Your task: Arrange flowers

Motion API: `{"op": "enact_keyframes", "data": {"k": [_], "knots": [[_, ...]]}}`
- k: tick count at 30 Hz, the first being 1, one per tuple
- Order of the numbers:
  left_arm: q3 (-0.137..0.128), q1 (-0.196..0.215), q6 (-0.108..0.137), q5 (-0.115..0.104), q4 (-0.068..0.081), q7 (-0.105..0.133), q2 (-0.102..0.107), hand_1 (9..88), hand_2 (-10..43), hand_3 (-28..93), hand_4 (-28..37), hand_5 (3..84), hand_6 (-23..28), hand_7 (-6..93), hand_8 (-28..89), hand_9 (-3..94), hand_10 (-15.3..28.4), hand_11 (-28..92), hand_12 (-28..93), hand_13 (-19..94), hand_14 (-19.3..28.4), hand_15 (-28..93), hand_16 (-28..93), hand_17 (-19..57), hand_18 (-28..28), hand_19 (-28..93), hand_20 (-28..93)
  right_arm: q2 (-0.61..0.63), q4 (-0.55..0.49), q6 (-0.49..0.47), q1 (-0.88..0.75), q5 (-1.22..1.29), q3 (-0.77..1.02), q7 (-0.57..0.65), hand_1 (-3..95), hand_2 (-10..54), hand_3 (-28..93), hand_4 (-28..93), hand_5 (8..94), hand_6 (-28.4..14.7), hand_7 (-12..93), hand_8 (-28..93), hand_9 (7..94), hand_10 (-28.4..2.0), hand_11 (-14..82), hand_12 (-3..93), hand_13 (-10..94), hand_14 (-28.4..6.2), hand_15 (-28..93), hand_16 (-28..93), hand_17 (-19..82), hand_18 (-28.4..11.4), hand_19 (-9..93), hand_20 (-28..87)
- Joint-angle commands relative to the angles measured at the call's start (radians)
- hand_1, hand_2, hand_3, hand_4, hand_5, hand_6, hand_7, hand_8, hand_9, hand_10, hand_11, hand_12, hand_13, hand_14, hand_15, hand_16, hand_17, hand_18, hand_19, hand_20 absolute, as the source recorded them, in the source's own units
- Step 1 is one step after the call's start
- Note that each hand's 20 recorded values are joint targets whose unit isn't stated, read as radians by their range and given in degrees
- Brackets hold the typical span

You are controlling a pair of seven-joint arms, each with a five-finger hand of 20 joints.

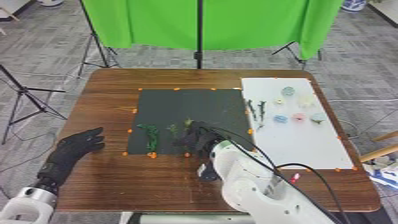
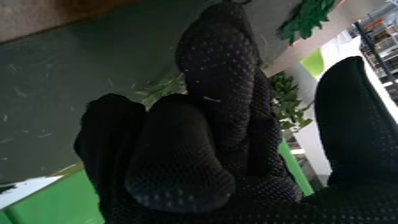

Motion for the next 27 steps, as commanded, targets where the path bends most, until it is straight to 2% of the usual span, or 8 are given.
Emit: {"op": "enact_keyframes", "data": {"k": [1, 6, 10, 15, 17, 22, 23, 27], "knots": [[-0.003, 0.008, -0.020, 0.007, 0.001, -0.020, -0.009, 26.6, -0.7, 65, -18.8, 44.8, 6.4, 6.6, -5, 42.6, 13.9, 16, 12, 37, 19.1, 20, 2, 8.8, 14.6, 12, 19, 0.002, -0.025, 0.038, -0.018, 0.025, 0.047, -0.013, 23.8, 7.0, 57, -10, 83.7, -4.6, 14, -8, 93.7, -13.3, 38.0, 28.8, 94, -3.1, 66, 35, 71, -14.1, 93, 56], [-0.005, 0.008, -0.018, 0.005, 0.000, -0.023, -0.004, 26.5, -0.6, 65, -18.8, 44.8, 6.5, 6.6, -5, 42.6, 13.9, 16, 12, 37, 19.1, 20, 2, 8.8, 14.6, 12, 19, 0.086, -0.096, 0.202, 0.014, 0.024, 0.133, -0.034, 23.7, 6.1, 59, -9, 84.2, -4.2, 15, -8, 93.7, -13.1, 38.1, 28.9, 94, -3.0, 66, 35, 71, -14.1, 93, 56], [-0.008, 0.014, -0.017, 0.006, -0.005, -0.024, -0.004, 26.5, -0.6, 65, -18.8, 44.8, 6.5, 6.6, -5, 42.6, 13.9, 16, 12, 37, 19.2, 20, 2, 8.8, 14.6, 12, 19, 0.168, -0.073, 0.310, 0.092, -0.060, 0.151, -0.028, 26.0, 1.0, 62, -9, 84.3, -3.9, 17, -7, 93.7, -12.7, 38.0, 29.8, 94, -2.9, 67, 35, 71, -14.8, 93, 57], [-0.006, 0.011, -0.011, 0.008, -0.006, -0.016, -0.006, 26.5, -0.6, 65, -18.8, 44.9, 6.6, 6.6, -5, 42.6, 13.9, 16, 11, 37, 19.2, 20, 2, 8.8, 14.6, 12, 19, 0.218, 0.050, 0.248, 0.214, -0.106, 0.134, 0.016, 27.6, -7.6, 63, -9, 82.7, -3.2, 17, -8, 92.8, -12.2, 39.7, 31.6, 94, -2.6, 67, 40, 70, -16.1, 93, 64], [-0.005, 0.009, -0.010, 0.009, -0.006, -0.017, -0.006, 26.6, -0.6, 65, -18.8, 44.9, 6.6, 6.6, -5, 42.6, 13.9, 16, 12, 37, 19.2, 20, 2, 8.7, 14.6, 12, 19, 0.225, 0.102, 0.195, 0.258, -0.104, 0.117, 0.038, 27.3, -8.9, 62, -10, 82.2, -3.1, 17, -8, 92.6, -12.2, 40.0, 31.8, 93, -2.5, 68, 41, 69, -16.2, 93, 64], [-0.007, 0.012, -0.005, 0.014, -0.010, -0.014, -0.010, 26.6, -0.6, 65, -18.9, 44.8, 6.6, 6.5, -5, 42.6, 13.9, 16, 12, 37, 19.2, 20, 2, 8.7, 14.6, 12, 19, 0.226, 0.211, 0.143, 0.314, -0.095, 0.083, 0.058, 26.4, -9.4, 61, -10, 81.9, -3.3, 16, -8, 92.3, -12.2, 40.5, 32.0, 93, -2.4, 68, 43, 69, -16.5, 93, 65], [-0.006, 0.013, 0.001, 0.016, -0.010, -0.009, -0.011, 26.6, -0.6, 65, -18.9, 44.8, 6.6, 6.5, -5, 42.6, 13.9, 16, 12, 37, 19.2, 20, 2, 8.7, 14.6, 12, 19, 0.225, 0.227, 0.134, 0.320, -0.095, 0.077, 0.061, 26.4, -9.5, 61, -10, 81.9, -3.3, 16, -8, 92.3, -12.2, 40.5, 32.0, 93, -2.4, 68, 43, 69, -16.6, 93, 66], [0.017, 0.017, 0.081, 0.004, -0.008, 0.053, -0.006, 26.7, -0.7, 65, -18.9, 45.0, 6.6, 6.6, -5, 42.9, 14.0, 16, 12, 37, 19.2, 20, 2, 9.1, 14.7, 12, 19, 0.223, 0.288, 0.105, 0.335, -0.097, 0.055, 0.077, 26.3, -9.5, 61, -10, 81.9, -3.4, 16, -8, 92.2, -12.3, 40.7, 32.0, 93, -2.4, 68, 43, 69, -16.7, 93, 66]]}}
